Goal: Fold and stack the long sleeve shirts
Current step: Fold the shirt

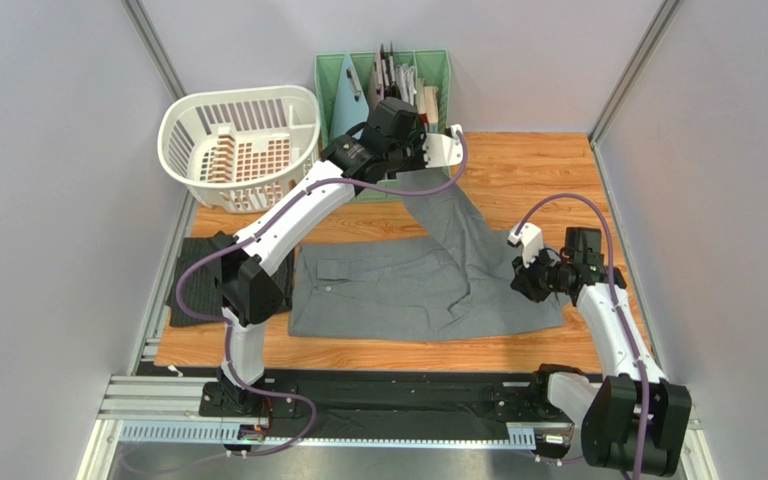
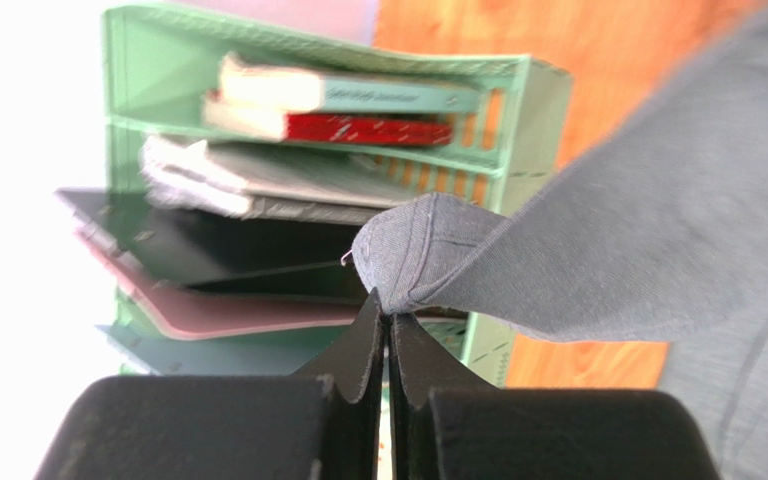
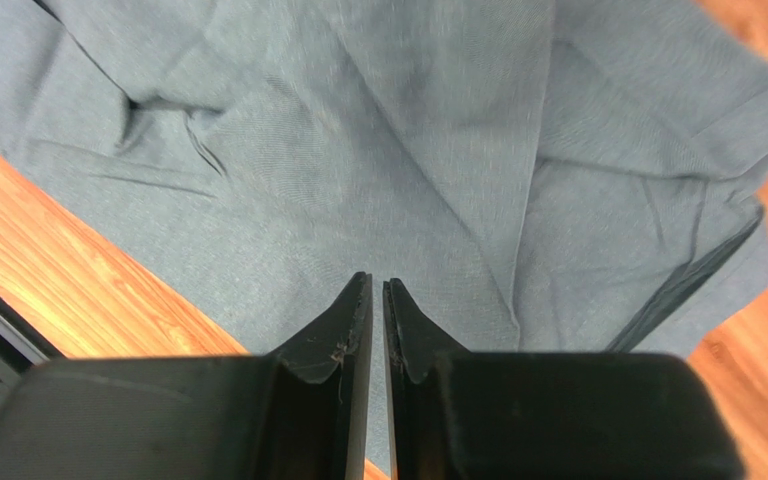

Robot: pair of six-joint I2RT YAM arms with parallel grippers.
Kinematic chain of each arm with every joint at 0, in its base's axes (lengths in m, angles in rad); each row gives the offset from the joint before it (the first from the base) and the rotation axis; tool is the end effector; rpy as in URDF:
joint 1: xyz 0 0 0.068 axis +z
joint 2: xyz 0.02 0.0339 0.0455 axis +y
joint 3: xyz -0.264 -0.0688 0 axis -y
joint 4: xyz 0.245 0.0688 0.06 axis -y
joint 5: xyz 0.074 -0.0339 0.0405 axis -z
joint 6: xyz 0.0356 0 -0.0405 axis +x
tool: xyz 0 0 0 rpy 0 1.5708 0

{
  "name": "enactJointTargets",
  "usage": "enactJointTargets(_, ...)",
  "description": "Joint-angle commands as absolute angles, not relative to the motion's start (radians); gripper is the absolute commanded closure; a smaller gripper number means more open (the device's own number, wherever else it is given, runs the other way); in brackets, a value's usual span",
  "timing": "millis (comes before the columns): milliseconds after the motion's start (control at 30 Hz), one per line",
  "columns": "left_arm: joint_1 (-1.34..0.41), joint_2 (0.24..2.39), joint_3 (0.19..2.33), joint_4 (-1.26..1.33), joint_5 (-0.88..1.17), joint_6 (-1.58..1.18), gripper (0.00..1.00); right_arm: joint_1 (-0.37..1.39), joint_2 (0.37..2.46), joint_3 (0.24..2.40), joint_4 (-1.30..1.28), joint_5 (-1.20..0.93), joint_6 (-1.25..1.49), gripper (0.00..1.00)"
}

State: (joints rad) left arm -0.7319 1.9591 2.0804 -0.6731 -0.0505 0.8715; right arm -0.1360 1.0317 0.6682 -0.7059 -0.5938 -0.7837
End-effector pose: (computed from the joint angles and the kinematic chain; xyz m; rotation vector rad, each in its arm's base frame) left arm 0.3354 -0.2988 0.3896 1.5058 1.4992 0.1363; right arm 0.1855 -0.0053 0.2183 -0.9471 2.2275 0.3873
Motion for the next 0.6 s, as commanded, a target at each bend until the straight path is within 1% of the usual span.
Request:
enactJointTargets(0, -0.759, 1.918, 2.070, -0.741, 0.099, 0.878, 1.00, -0.133, 1.097, 0.686, -0.621, -0.526, -0.747, 0.84)
enactJointTargets(33, -0.767, 1.911, 2.056, -0.758, 0.150, 0.876, 1.00, -0.153, 1.100, 0.705, -0.630, -0.547, -0.729, 0.80)
enactJointTargets(67, -0.776, 1.898, 2.036, -0.756, 0.156, 0.868, 1.00, -0.169, 1.100, 0.739, -0.635, -0.583, -0.712, 0.66)
enactJointTargets(100, -0.802, 1.896, 2.007, -0.761, 0.161, 0.855, 1.00, -0.199, 1.083, 0.758, -0.638, -0.656, -0.666, 0.56)
enactJointTargets(133, -0.816, 1.898, 1.996, -0.779, 0.167, 0.848, 1.00, -0.205, 1.071, 0.773, -0.637, -0.685, -0.649, 0.48)
enactJointTargets(167, -0.828, 1.899, 1.984, -0.784, 0.179, 0.813, 1.00, -0.206, 1.056, 0.799, -0.637, -0.739, -0.632, 0.27)
enactJointTargets(200, -0.840, 1.904, 1.983, -0.787, 0.199, 0.787, 1.00, -0.204, 1.020, 0.807, -0.632, -0.771, -0.603, 0.14)
enactJointTargets(267, -0.845, 1.919, 1.994, -0.792, 0.253, 0.730, 1.00, -0.204, 0.993, 0.821, -0.598, -0.837, -0.557, 0.04)
enactJointTargets(300, -0.845, 1.928, 2.003, -0.795, 0.271, 0.676, 1.00, -0.199, 0.983, 0.831, -0.582, -0.894, -0.537, 0.00)
enactJointTargets(400, -0.844, 1.942, 2.020, -0.807, 0.348, 0.617, 1.00, -0.178, 0.965, 0.842, -0.520, -0.980, -0.482, 0.00)
enactJointTargets(533, -0.848, 1.911, 1.994, -0.804, 0.542, 0.611, 1.00, -0.115, 0.974, 0.847, -0.419, -0.982, -0.526, 0.00)
enactJointTargets(567, -0.850, 1.911, 1.993, -0.805, 0.557, 0.614, 0.99, -0.103, 0.982, 0.854, -0.414, -0.983, -0.540, 0.00)
